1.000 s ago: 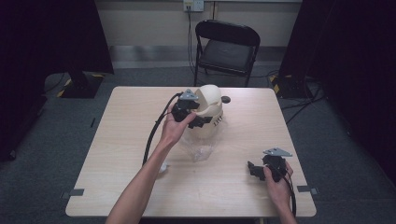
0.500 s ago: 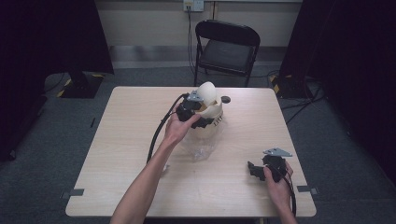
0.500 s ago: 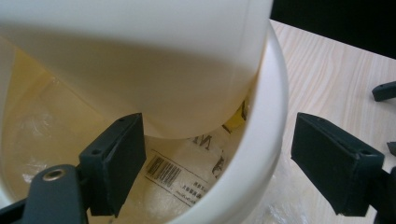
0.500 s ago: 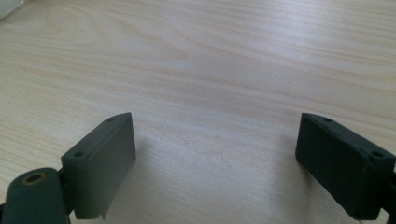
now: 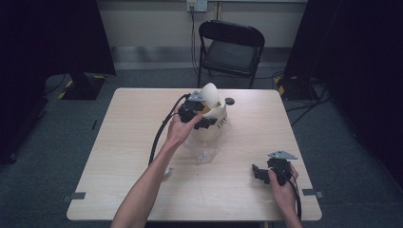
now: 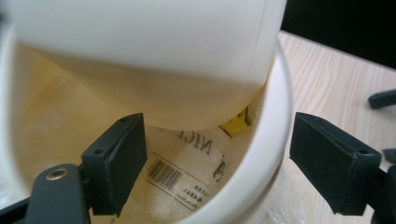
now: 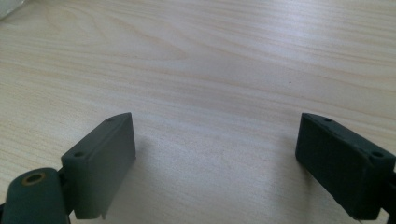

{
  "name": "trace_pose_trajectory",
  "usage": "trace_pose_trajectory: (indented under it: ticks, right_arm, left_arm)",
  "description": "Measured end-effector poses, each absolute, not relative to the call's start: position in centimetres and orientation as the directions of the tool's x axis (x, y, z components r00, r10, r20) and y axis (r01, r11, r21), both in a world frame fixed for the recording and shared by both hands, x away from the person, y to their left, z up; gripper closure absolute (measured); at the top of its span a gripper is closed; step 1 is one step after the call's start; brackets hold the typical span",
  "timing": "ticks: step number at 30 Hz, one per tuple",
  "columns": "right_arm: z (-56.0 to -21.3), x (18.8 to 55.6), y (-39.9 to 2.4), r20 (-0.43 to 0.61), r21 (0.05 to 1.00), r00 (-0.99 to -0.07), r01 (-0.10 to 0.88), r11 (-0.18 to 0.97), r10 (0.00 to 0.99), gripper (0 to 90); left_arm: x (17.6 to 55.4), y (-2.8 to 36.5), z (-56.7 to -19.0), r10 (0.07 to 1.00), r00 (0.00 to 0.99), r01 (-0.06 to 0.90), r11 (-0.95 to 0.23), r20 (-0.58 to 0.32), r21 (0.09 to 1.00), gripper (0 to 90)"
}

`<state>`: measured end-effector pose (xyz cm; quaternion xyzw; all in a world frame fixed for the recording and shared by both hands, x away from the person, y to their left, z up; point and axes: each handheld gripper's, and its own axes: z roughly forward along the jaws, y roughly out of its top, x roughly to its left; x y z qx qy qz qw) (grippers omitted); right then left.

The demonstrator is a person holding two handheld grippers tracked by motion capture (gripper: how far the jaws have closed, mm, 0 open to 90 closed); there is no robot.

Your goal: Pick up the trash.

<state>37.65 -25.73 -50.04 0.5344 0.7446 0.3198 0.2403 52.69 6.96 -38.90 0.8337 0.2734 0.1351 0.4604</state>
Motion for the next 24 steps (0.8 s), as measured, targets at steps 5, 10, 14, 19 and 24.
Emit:
trace_pose_trajectory:
  ticks: [5,10,14,19,24]
  right_arm:
    - [-50.0,37.6,-25.7,-0.016,0.733,-0.313,0.642,0.224,0.950,11.3]
    - [-50.0,37.6,-25.7,-0.016,0.733,-0.313,0.642,0.224,0.950,11.3]
    - [-50.0,37.7,-25.7,-0.016,0.733,-0.313,0.642,0.224,0.950,11.2]
    - [-50.0,37.7,-25.7,-0.016,0.733,-0.313,0.642,0.224,0.950,11.3]
    - [-50.0,37.6,-25.7,-0.016,0.733,-0.313,0.642,0.224,0.950,11.2]
  left_arm:
    - [51.9,8.5,-38.0,0.599,0.801,0.322,-0.405,-0.018,0.856,18.6]
    - [51.3,9.8,-37.6,0.605,0.795,0.324,-0.381,-0.031,0.866,19.4]
    - [50.7,11.2,-37.5,0.616,0.787,0.337,-0.382,-0.034,0.861,19.2]
    - [50.0,12.8,-37.1,0.621,0.782,0.352,-0.367,-0.055,0.861,18.9]
    - [48.5,14.3,-37.0,0.626,0.779,0.357,-0.391,-0.040,0.848,21.3]
